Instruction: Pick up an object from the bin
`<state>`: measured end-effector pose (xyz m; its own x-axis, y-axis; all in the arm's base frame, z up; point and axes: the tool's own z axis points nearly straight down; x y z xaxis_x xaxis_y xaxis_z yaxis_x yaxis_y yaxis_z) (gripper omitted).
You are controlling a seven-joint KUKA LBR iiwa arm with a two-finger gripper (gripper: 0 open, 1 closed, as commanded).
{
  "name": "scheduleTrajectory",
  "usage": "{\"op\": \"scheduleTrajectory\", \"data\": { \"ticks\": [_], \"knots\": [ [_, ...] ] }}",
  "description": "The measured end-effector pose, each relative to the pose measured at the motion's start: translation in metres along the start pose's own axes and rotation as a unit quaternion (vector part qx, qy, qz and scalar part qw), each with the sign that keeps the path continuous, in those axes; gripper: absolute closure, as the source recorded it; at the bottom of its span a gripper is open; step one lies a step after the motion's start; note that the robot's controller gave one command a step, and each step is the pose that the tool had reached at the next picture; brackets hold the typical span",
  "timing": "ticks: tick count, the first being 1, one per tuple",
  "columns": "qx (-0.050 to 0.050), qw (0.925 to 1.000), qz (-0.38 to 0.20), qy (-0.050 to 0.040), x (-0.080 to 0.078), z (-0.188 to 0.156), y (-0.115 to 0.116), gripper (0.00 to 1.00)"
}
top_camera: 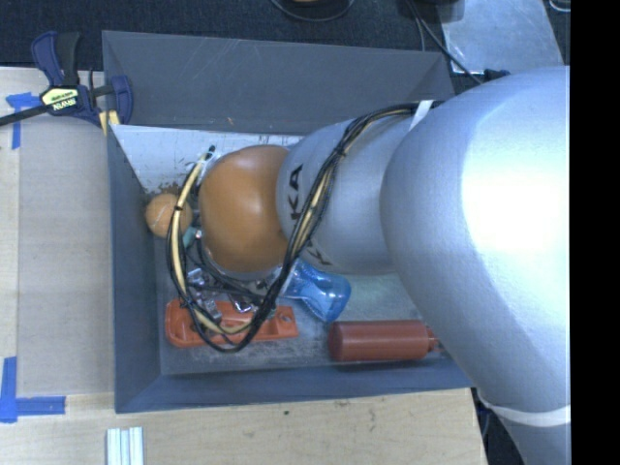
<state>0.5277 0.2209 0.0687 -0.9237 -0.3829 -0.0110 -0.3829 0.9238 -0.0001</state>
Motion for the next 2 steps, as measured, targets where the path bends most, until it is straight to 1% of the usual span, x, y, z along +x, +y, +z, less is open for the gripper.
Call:
{"op": "scheduleTrajectory", "data": {
  "ticks": [1,2],
  "knots": [
    [0.0,0.9999,-0.011,-0.0006,0.0,-0.105,-0.003,1.0],
    [0.0,0.9997,0.024,-0.0037,-0.005,-0.021,-0.026,1.0]
  ]
}}
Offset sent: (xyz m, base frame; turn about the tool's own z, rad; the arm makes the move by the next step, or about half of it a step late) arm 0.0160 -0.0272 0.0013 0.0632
